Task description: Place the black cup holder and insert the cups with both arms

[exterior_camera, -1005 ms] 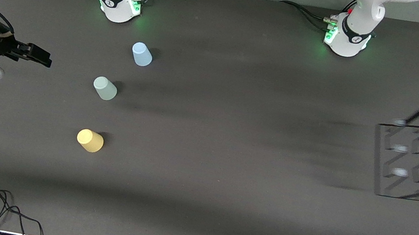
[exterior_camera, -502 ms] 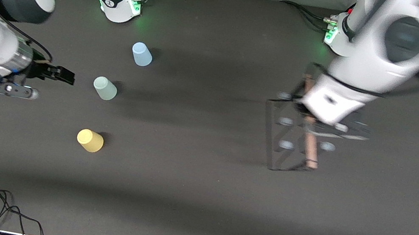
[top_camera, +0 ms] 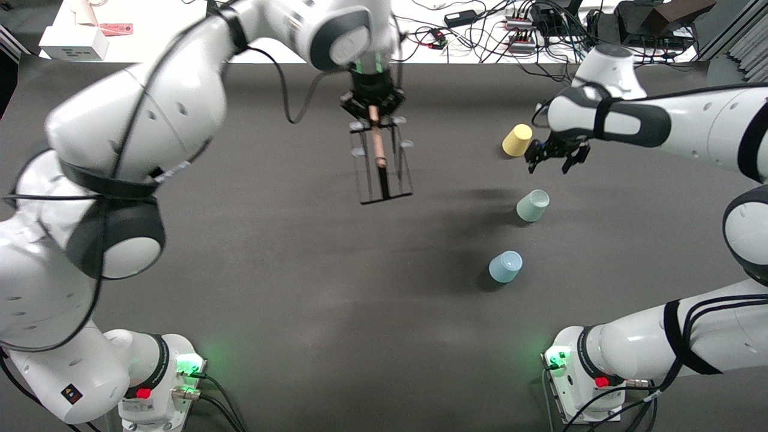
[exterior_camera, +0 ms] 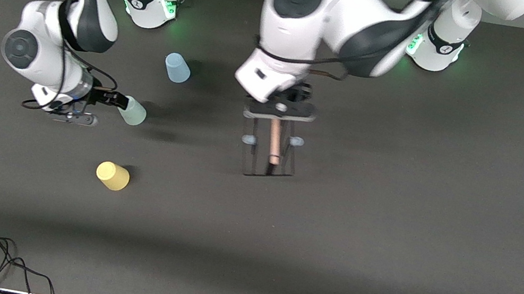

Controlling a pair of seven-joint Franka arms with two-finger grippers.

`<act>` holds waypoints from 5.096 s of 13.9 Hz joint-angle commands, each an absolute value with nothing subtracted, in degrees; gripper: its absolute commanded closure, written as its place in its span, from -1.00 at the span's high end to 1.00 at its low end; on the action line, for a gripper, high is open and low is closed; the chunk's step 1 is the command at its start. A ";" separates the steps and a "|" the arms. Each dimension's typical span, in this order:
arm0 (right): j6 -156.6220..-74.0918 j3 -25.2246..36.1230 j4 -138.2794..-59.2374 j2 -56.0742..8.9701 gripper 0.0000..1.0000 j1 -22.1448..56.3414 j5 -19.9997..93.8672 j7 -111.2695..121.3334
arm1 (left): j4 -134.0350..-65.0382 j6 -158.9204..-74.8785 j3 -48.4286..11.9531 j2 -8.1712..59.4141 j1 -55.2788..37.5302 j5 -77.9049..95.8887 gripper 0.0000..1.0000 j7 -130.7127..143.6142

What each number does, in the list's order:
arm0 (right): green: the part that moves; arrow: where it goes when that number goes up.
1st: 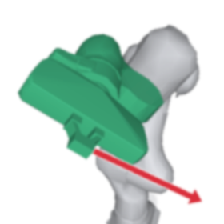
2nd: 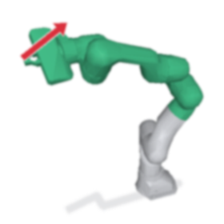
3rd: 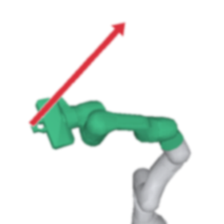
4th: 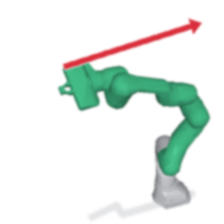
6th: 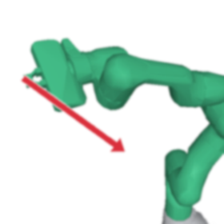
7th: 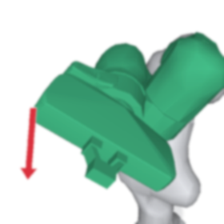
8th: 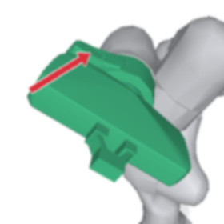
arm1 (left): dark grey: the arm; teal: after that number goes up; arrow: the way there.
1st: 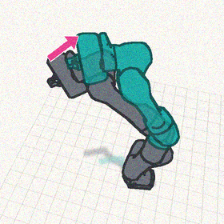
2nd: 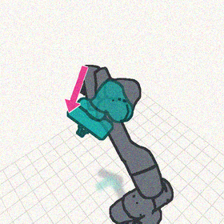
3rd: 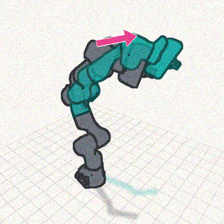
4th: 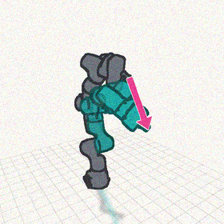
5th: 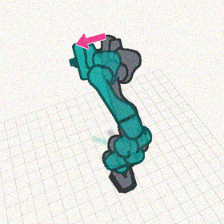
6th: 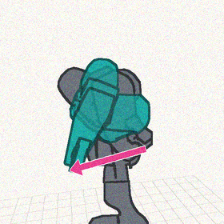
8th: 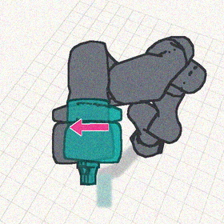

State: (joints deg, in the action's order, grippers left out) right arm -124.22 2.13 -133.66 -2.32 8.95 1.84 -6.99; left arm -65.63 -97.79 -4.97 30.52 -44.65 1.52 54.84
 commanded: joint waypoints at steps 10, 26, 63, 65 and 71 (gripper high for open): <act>-137.11 2.90 -139.57 -9.75 0.70 10.81 2.29 -7.56 | -65.47 -111.51 -3.87 41.13 -48.34 -2.20 -1.00 58.18; -102.56 2.29 -112.33 -4.22 -0.75 14.03 11.41 -12.88 | -71.60 -105.57 -3.87 31.06 -43.00 1.46 0.99 48.28; -133.57 26.54 -105.56 -31.53 0.99 29.36 12.54 -5.19 | -92.46 -85.69 -1.67 -2.02 -1.41 -1.50 1.00 -3.96; -135.61 26.37 -105.30 -32.87 0.99 30.23 19.31 -4.31 | -92.37 -85.69 -1.67 -2.02 -1.14 -1.14 1.00 -3.96; -135.62 26.37 -106.34 -32.88 0.22 30.85 19.69 0.51 | -92.02 -85.69 -1.76 -1.58 -1.49 -1.05 1.00 -3.78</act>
State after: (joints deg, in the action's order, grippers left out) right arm -135.39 25.98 -105.67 -33.30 30.75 18.06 -3.86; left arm -93.18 -87.03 -1.83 -2.00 -0.89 -0.82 -3.09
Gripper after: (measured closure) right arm 0.167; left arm 0.000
